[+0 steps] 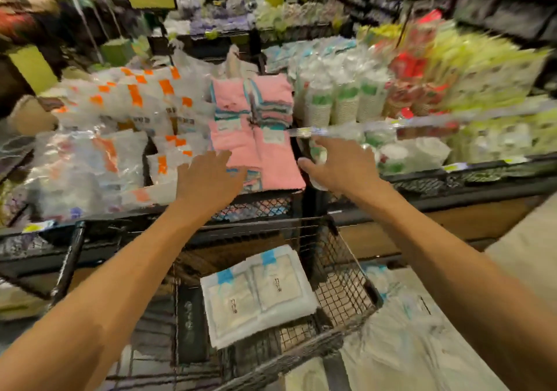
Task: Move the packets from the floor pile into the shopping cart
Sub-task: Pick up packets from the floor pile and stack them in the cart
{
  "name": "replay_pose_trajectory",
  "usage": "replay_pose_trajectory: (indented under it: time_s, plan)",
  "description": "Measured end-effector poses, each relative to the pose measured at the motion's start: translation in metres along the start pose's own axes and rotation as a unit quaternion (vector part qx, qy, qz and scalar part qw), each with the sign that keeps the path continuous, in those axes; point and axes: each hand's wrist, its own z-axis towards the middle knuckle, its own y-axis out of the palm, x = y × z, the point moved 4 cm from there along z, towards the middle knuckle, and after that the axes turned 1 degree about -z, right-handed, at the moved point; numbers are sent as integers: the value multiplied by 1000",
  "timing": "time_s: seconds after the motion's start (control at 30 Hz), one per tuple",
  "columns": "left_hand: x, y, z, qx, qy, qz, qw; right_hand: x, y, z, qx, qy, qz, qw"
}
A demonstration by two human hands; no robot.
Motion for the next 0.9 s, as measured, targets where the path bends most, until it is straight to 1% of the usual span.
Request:
replay_pose_trajectory:
  time_s: [0.07,0.13,0.23,0.3,0.4,0.53,0.7,0.9]
  plan:
    - [22,4,-11,-9,38,-25,999,26,-13,-33,8,58,1,998]
    - [49,11,-28,-14,95,-39,995,52,-23,-74,6,110,3,994]
    - [98,29,-60,-48,176,-45,982,89,-31,-139,0,181,-9,983]
    - [138,35,-83,-67,222,-51,972,113,-38,-184,-1,230,-27,973]
    - [200,36,-112,-81,285,-63,953,144,-60,-245,37,286,-36,957]
    - [276,32,-154,-84,370,-50,924,186,-92,-320,57,351,-63,932]
    - [371,31,-211,-79,437,-70,893,245,-117,-404,85,424,-58,900]
    - [481,50,-288,-83,489,-70,866,326,-133,-498,104,479,-38,871]
